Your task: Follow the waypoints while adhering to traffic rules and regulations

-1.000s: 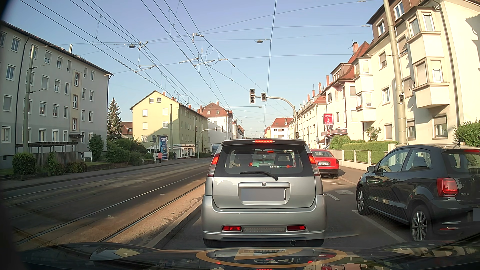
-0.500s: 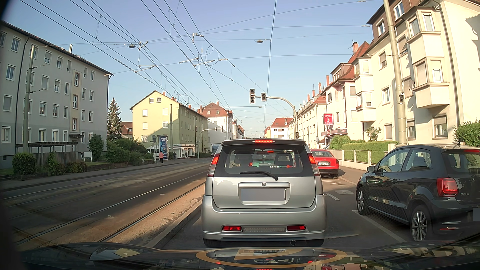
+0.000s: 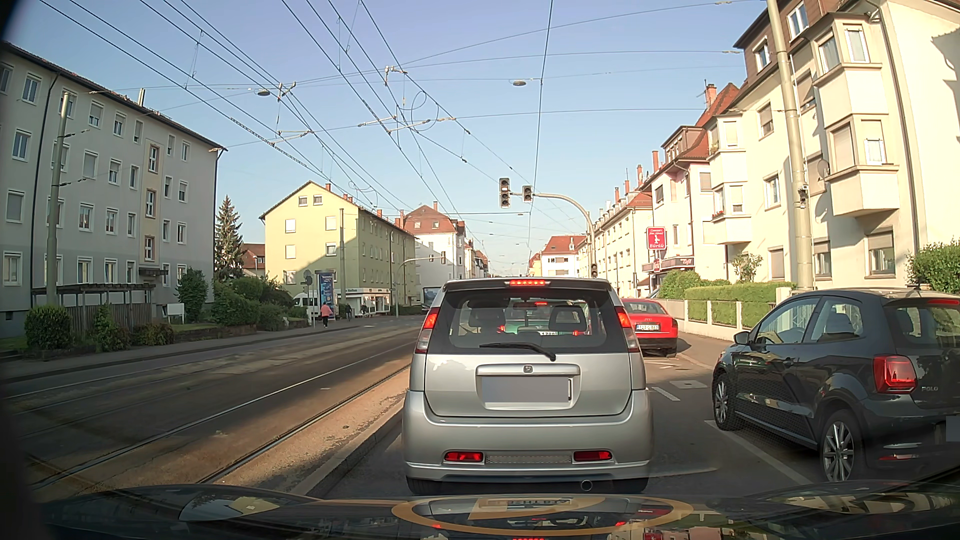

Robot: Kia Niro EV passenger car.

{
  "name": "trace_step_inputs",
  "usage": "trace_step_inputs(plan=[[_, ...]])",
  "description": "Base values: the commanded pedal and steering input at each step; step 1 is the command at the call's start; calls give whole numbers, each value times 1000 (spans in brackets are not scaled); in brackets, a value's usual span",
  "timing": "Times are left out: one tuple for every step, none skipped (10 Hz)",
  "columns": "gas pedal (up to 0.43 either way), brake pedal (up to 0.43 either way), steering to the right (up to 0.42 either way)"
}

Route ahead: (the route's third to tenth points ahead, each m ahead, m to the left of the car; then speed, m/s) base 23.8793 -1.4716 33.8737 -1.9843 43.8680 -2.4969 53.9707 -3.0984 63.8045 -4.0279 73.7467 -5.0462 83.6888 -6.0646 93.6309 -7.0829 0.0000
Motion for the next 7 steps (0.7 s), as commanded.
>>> trace_step_inputs(plan=[[0, 183, -2], [0, 183, -2], [0, 183, -2], [0, 183, -2], [0, 183, -2], [0, 183, -2], [0, 183, -2]])
